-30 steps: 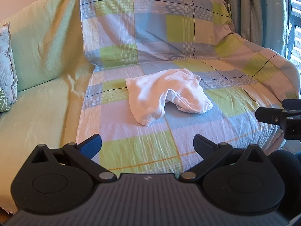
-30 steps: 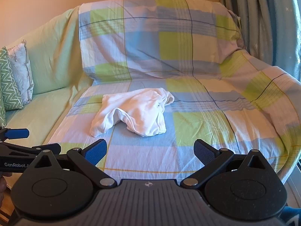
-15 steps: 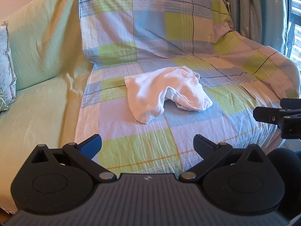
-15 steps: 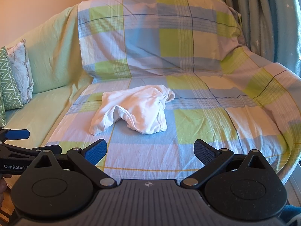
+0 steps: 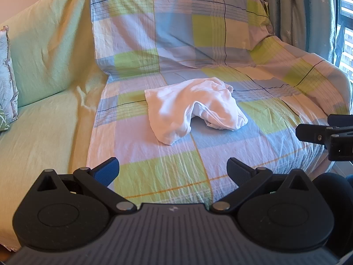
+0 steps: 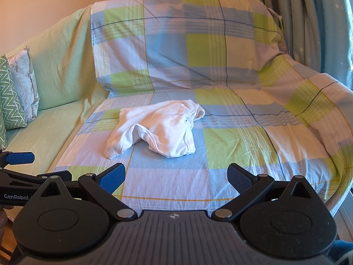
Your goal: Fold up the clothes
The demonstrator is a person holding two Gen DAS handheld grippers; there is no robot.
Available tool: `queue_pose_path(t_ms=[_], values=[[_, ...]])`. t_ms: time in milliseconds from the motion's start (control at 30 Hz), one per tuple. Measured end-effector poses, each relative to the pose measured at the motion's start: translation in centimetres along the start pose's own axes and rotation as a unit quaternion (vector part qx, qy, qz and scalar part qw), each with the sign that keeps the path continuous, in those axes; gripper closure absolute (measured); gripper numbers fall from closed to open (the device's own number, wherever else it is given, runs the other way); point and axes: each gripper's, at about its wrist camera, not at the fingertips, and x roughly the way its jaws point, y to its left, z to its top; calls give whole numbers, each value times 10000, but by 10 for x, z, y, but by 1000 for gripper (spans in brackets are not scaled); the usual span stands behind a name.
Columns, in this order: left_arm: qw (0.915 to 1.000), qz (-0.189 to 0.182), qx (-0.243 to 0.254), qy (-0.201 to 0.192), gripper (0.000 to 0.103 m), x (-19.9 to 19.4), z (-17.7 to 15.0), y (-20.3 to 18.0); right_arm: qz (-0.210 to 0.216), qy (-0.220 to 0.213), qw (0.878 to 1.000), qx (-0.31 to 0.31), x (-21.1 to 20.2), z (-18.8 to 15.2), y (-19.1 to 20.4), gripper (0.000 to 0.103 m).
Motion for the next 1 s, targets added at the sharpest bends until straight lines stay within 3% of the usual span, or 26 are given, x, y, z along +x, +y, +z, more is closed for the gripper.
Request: queue_pose_path(t_ms=[1000], values=[[10000, -21, 88, -13, 1, 0, 2, -3, -34, 72, 10000, -53, 3, -3, -1, 2]])
